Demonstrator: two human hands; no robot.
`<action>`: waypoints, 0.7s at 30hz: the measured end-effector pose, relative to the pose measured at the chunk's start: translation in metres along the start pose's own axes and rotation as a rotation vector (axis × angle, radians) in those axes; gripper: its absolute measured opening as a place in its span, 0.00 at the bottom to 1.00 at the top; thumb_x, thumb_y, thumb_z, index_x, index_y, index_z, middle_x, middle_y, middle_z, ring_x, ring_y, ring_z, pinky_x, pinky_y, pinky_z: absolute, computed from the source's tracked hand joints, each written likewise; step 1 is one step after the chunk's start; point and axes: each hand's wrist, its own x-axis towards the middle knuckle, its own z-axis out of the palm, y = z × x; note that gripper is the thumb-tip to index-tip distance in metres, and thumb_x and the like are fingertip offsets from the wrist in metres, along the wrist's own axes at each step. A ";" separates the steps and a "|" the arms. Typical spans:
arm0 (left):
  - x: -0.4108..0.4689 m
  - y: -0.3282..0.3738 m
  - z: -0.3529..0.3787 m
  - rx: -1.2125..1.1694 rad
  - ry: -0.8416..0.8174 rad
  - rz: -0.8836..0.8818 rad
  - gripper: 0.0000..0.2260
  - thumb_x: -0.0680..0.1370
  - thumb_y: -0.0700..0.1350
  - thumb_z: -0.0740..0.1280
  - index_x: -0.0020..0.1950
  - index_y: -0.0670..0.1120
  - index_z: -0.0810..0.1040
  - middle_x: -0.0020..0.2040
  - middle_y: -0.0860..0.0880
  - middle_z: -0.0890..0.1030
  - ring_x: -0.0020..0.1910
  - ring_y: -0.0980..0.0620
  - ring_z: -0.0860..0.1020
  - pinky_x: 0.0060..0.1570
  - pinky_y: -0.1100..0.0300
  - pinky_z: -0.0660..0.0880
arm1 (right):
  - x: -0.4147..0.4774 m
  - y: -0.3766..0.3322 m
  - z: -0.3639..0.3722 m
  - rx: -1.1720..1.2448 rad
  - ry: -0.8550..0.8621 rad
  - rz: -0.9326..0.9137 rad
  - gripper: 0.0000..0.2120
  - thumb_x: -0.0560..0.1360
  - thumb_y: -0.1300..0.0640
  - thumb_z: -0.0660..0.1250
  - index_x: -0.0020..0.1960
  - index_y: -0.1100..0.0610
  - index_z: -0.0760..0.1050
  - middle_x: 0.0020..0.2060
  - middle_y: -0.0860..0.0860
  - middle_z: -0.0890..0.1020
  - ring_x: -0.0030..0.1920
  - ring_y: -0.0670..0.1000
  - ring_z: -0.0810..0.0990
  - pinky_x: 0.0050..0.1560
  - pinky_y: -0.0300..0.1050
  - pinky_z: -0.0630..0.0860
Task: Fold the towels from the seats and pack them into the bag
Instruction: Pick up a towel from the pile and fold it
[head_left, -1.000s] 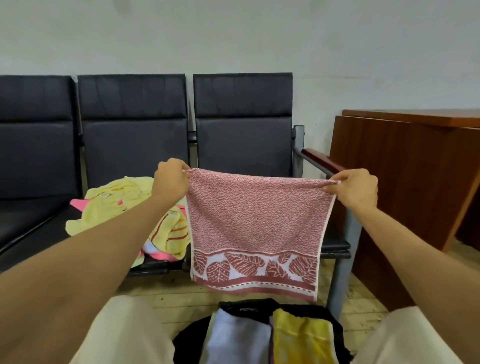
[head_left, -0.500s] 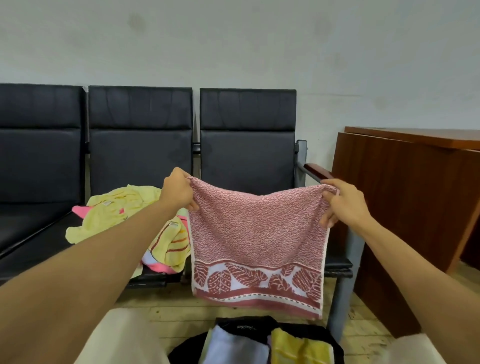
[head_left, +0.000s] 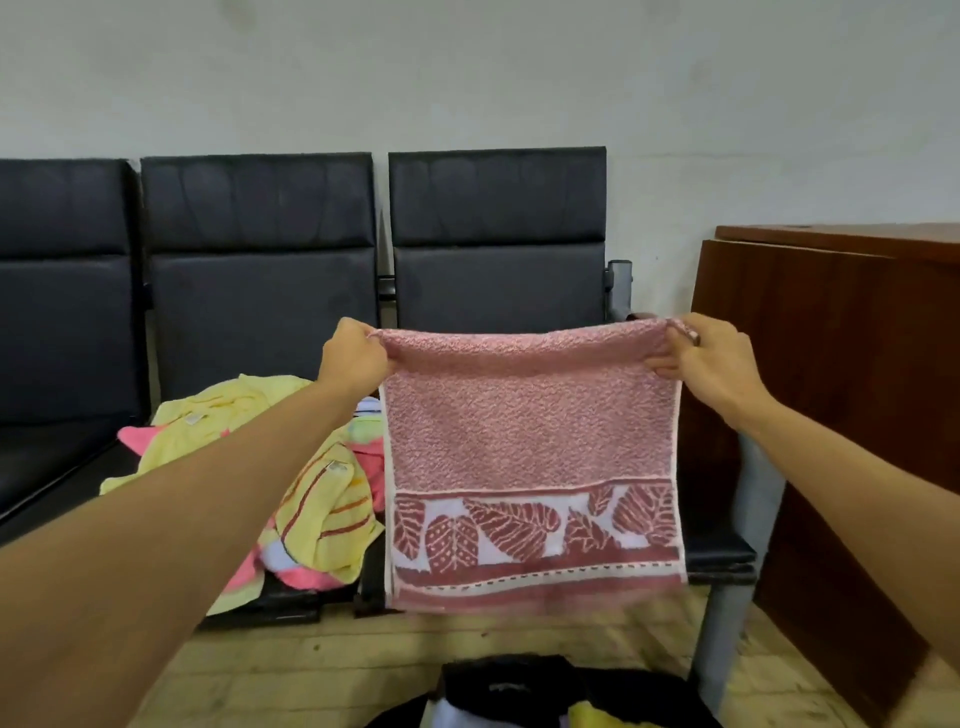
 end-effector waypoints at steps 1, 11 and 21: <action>0.012 -0.009 0.007 0.015 -0.003 -0.003 0.02 0.75 0.38 0.64 0.44 0.40 0.73 0.44 0.44 0.79 0.41 0.46 0.79 0.40 0.52 0.79 | 0.006 0.002 0.004 -0.051 0.031 -0.045 0.08 0.82 0.60 0.59 0.52 0.60 0.77 0.48 0.59 0.83 0.43 0.55 0.84 0.51 0.52 0.80; -0.049 -0.121 0.083 0.029 -0.185 -0.121 0.10 0.81 0.47 0.56 0.54 0.41 0.71 0.49 0.39 0.79 0.47 0.40 0.80 0.47 0.47 0.76 | -0.062 0.110 0.059 -0.368 -0.233 0.006 0.11 0.82 0.61 0.59 0.57 0.61 0.79 0.50 0.57 0.83 0.51 0.58 0.79 0.45 0.42 0.66; -0.103 -0.148 0.094 0.400 -0.417 0.145 0.03 0.82 0.38 0.54 0.54 0.43 0.65 0.39 0.48 0.73 0.38 0.50 0.73 0.38 0.56 0.66 | -0.089 0.152 0.089 -0.564 -0.322 -0.043 0.10 0.80 0.60 0.59 0.56 0.59 0.78 0.46 0.64 0.82 0.45 0.66 0.79 0.42 0.54 0.73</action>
